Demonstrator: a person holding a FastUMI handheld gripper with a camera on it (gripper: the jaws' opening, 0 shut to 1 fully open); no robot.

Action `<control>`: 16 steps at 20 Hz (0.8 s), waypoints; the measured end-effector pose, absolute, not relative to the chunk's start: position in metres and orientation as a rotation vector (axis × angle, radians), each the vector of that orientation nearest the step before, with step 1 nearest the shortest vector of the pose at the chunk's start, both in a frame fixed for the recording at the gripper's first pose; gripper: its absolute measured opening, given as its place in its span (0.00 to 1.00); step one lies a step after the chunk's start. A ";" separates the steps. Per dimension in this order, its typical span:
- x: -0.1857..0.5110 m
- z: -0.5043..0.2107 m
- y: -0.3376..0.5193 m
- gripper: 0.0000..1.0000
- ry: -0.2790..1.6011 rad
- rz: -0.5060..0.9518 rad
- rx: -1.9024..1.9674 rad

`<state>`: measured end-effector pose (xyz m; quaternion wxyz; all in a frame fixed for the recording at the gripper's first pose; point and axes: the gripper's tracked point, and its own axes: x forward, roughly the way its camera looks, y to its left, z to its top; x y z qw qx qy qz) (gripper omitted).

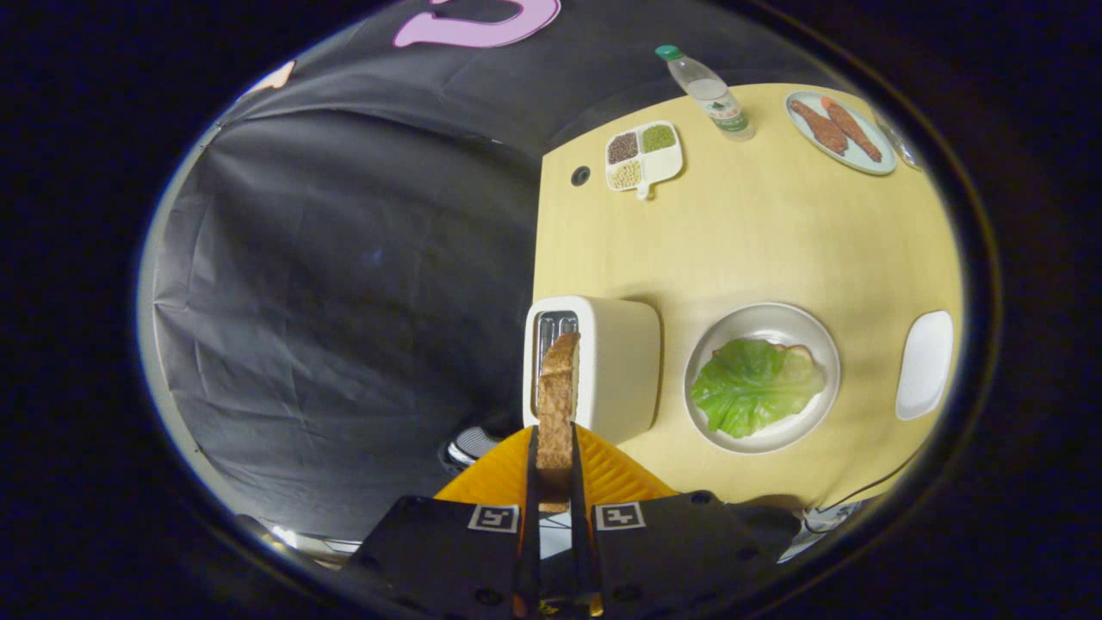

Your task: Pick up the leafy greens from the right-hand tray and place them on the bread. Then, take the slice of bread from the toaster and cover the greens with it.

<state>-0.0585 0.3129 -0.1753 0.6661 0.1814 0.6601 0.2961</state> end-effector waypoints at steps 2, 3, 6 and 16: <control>-0.053 -0.178 0.293 0.18 1.450 0.697 0.455; -0.054 -0.183 0.283 0.18 1.437 0.716 0.461; -0.058 -0.218 0.252 0.18 1.420 0.753 0.406; -0.058 -0.331 0.213 0.18 1.542 0.742 0.455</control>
